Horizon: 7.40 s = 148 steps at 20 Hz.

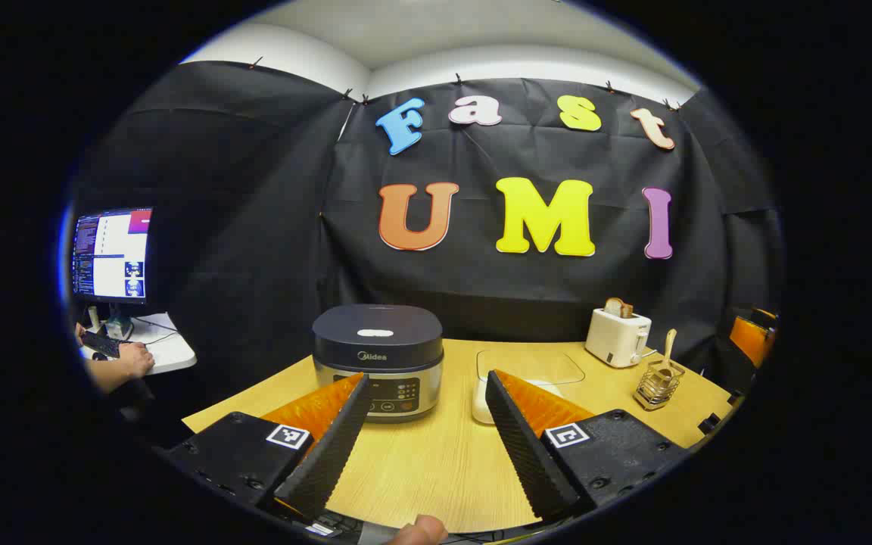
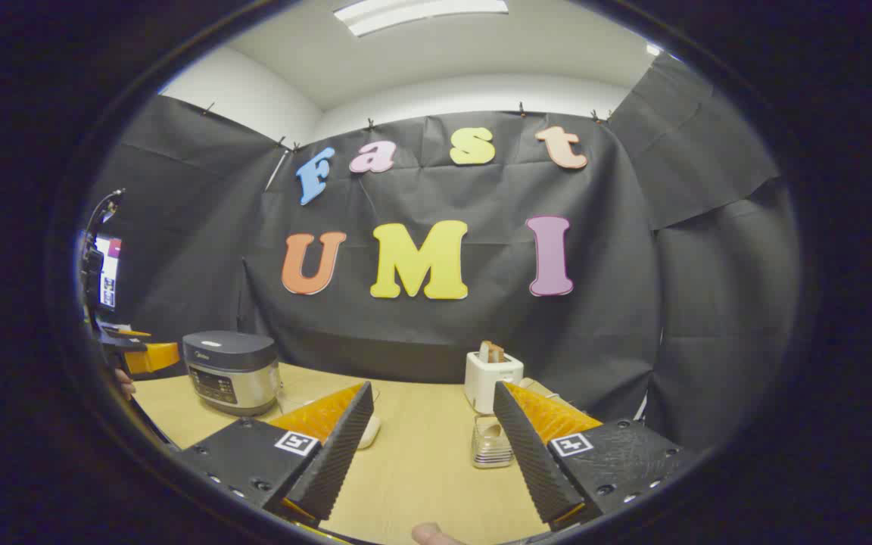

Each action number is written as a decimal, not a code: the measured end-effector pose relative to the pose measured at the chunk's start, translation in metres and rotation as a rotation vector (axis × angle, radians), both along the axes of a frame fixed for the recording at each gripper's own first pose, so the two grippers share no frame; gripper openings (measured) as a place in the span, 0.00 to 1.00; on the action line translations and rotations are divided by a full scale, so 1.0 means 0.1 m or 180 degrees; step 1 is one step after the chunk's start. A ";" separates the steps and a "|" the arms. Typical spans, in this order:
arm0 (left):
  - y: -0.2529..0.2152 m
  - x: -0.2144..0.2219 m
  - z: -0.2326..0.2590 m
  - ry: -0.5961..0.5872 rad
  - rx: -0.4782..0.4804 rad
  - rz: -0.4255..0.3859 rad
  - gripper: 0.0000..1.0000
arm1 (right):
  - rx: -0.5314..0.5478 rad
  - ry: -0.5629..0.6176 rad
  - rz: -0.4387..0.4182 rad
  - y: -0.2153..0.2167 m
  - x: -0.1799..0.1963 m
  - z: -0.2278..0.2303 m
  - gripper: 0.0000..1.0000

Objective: Close the left gripper, press the button to open the rice cooker; take a wooden spoon from the chopstick holder with the right hand, scoop a spoonful of rice and pour it into the rice cooker, then put the wooden spoon back into the chopstick holder.

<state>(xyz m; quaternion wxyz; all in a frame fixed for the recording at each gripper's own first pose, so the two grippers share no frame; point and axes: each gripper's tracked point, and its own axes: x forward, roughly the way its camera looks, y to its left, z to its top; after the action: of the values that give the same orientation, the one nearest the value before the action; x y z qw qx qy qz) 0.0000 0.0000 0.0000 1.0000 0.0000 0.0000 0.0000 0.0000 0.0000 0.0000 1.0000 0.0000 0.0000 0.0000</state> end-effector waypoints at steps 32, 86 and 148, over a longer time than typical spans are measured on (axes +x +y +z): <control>0.61 1.75 -0.11 0.1193 -0.0209 0.0093 0.03 | 0.0096 0.0007 -0.0102 -0.52 -0.09 0.16 0.96; 0.01 0.29 0.23 -0.0105 -0.0224 -0.0235 0.98 | 0.0466 0.1023 -0.0315 -1.48 2.00 -0.83 0.95; 0.52 0.02 0.47 -0.0172 -0.0167 -0.0527 0.98 | -0.1483 0.1071 0.0059 2.27 3.28 -1.03 0.16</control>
<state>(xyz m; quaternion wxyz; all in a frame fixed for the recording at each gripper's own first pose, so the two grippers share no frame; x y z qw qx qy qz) 0.0016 0.0521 0.0471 0.9959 -0.0263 -0.0270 -0.0826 0.3278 0.2272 -0.1034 0.9589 -0.2298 0.1660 0.0091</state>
